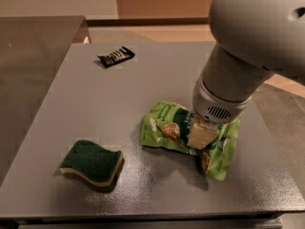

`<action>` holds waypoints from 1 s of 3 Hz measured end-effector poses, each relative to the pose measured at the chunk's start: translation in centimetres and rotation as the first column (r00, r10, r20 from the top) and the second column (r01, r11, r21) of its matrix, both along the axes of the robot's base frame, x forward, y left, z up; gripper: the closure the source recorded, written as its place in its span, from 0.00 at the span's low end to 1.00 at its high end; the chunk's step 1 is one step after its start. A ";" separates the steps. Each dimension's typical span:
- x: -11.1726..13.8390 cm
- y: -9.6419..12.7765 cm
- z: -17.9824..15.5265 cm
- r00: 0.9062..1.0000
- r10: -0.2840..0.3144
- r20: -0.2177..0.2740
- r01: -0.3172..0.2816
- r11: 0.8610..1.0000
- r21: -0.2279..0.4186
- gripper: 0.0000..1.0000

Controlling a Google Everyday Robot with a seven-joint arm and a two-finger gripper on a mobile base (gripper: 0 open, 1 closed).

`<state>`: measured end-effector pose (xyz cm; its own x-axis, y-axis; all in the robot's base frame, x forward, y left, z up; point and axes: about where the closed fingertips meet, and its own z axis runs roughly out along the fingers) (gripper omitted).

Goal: Move green rice chip bag near rxbar chocolate

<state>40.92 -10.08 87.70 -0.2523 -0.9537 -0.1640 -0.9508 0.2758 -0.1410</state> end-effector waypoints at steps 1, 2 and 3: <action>2.4 1.8 1.9 0.999 0.015 0.031 -0.016 1.000 0.018 1.00; 6.4 3.6 3.2 0.998 0.014 0.060 -0.017 0.999 0.045 1.00; 10.9 5.0 4.1 0.997 -0.003 0.082 -0.003 0.998 0.068 1.00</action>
Offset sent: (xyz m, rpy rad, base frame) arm 0.1171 0.0579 0.0465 0.0816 -0.0875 0.0141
